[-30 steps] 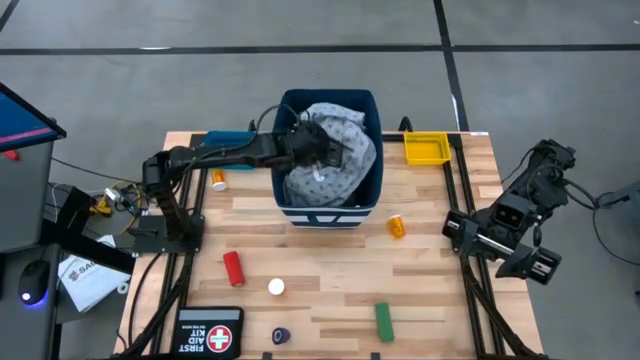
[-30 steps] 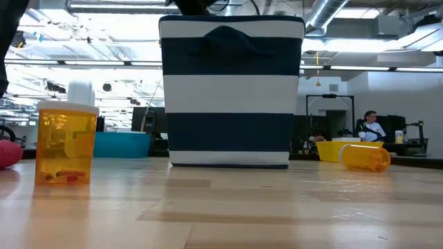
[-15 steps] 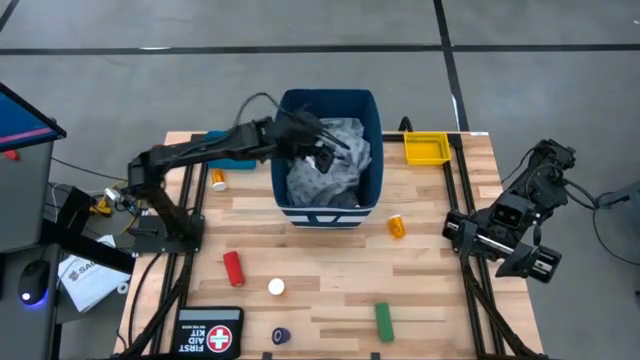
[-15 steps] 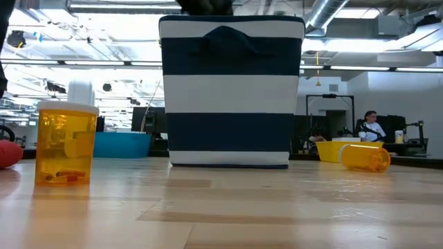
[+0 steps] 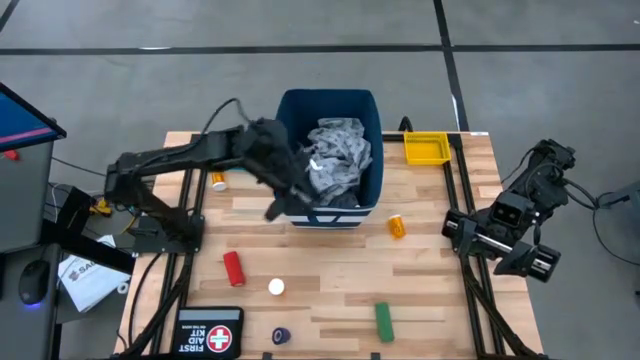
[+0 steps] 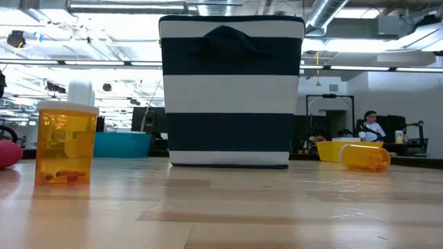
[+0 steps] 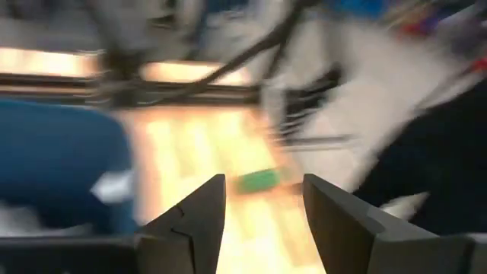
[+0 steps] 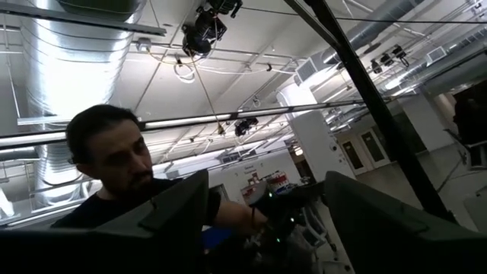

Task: Pick & place medical supplies in basket/bin
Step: Put the bottom orange pill bottle into the blue bin

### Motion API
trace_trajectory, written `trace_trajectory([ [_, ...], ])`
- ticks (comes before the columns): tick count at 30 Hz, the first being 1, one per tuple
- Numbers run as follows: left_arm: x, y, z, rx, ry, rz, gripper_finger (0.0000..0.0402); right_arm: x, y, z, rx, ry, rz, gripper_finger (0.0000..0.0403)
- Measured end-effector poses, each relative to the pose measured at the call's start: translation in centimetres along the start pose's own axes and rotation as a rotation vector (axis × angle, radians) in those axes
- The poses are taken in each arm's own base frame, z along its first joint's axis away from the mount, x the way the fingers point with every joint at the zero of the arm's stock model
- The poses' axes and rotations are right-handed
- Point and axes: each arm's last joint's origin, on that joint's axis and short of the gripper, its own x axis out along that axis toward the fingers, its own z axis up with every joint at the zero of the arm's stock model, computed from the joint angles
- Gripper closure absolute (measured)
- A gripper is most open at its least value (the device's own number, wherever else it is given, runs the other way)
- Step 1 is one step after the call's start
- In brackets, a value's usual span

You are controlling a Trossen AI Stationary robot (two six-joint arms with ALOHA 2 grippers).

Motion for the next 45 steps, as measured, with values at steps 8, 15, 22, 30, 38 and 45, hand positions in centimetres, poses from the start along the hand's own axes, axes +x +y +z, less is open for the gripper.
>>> trace_trajectory([
  [8,-2.8,-10.2,2.4,0.0,-0.325,-0.164,0.0209,-0.1,0.1,0.3,0.031,-0.022,0.007,0.0143],
  [15,-3.6,-14.6,0.8,0.008,-0.347,0.01,0.0135,-0.1,0.0,0.5,0.021,-0.053,-0.028,0.0143],
  [22,-2.6,-16.0,-3.8,0.077,0.013,0.237,0.0107,-0.1,-0.1,0.9,0.022,-0.096,-0.035,0.0143],
  [30,-3.6,-16.4,-7.5,0.044,0.347,0.313,0.0106,0.0,-0.4,1.2,0.019,-0.127,-0.043,0.0143],
  [38,-4.0,-18.5,-9.9,-0.115,0.495,0.243,0.0106,0.0,-0.4,1.2,0.019,-0.13,-0.043,0.0143],
  [45,-0.1,-19.6,-15.0,-0.285,0.572,0.169,0.0095,0.4,-0.4,0.4,0.024,-0.096,-0.04,0.0143],
])
